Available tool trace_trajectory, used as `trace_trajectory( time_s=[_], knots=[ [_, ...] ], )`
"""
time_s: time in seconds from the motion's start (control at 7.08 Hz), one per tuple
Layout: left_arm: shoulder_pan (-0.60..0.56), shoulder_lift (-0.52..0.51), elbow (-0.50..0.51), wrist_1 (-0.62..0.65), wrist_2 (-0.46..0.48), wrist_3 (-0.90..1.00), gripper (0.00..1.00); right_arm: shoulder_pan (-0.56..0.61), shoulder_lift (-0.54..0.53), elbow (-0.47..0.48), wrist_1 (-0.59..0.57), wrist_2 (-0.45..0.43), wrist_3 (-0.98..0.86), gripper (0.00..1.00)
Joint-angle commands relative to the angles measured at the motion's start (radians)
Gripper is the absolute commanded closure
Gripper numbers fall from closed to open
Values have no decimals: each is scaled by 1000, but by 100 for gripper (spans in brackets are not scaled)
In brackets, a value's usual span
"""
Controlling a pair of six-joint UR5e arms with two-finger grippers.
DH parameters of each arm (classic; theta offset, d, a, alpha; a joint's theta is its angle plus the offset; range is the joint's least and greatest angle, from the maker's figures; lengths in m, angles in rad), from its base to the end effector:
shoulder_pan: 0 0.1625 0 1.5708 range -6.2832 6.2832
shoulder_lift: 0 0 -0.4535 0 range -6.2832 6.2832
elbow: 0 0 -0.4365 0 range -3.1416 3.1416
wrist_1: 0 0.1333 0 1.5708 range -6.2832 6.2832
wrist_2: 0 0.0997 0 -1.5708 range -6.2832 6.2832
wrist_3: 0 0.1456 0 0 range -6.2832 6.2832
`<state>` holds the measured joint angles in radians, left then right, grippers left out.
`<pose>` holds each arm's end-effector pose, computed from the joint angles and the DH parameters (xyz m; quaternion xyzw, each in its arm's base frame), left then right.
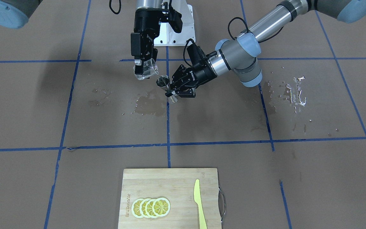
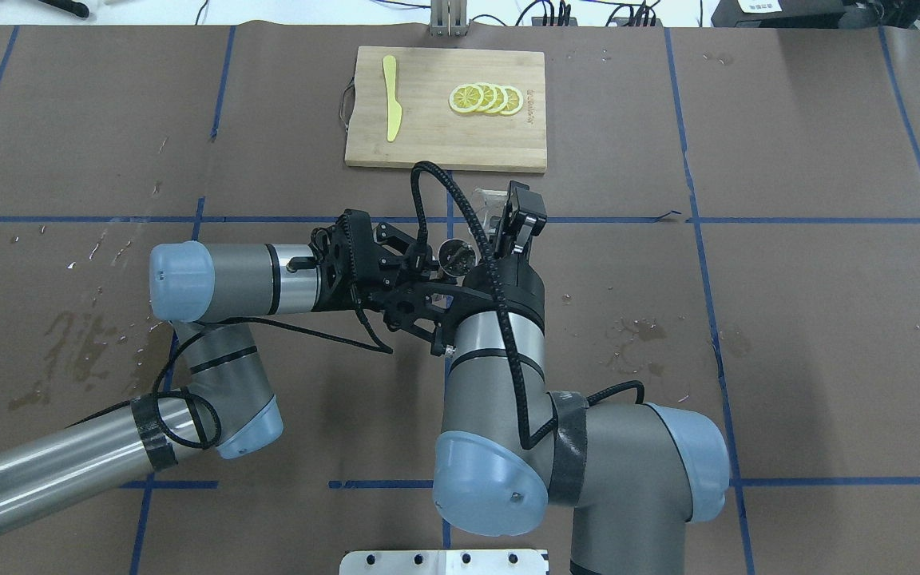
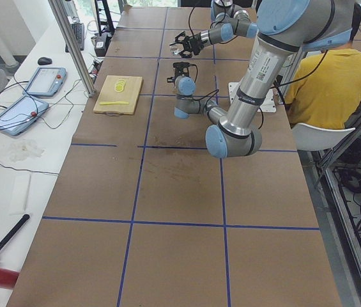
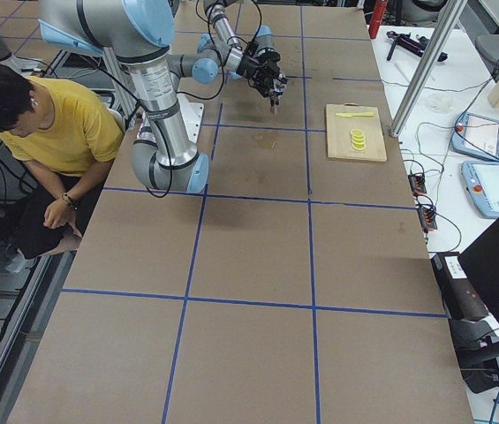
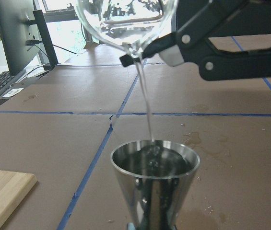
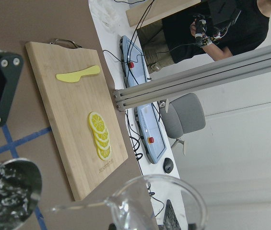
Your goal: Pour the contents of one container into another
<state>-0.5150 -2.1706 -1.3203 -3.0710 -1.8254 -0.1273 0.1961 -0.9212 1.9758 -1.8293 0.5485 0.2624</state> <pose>0.6262 -0.4654 0.2528 0.6148 0.5051 0.3580 0.4886 -0.5518 -0.3722 0.1259 0.5603 0.0613 -0.2634 0.7829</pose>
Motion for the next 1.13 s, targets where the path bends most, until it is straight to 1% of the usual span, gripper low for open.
trace_trajectory(
  time_s=[0.0,0.14,0.42,0.71,0.85,0.99],
  knots=[
    [0,0,0,-2,0,0,100,6,-43,12,172,42,107,100],
    [0,0,0,-2,0,0,100,8,-74,12,259,45,163,100],
    [-2,0,0,-12,0,-12,100,14,-108,14,381,68,227,100],
    [-5,9,0,-35,0,-37,100,49,-137,14,445,91,266,100],
    [-13,14,0,-38,-2,-54,100,75,-178,14,535,137,290,100],
    [-14,15,0,-54,0,-104,100,88,-236,12,635,140,290,100]
  ],
)
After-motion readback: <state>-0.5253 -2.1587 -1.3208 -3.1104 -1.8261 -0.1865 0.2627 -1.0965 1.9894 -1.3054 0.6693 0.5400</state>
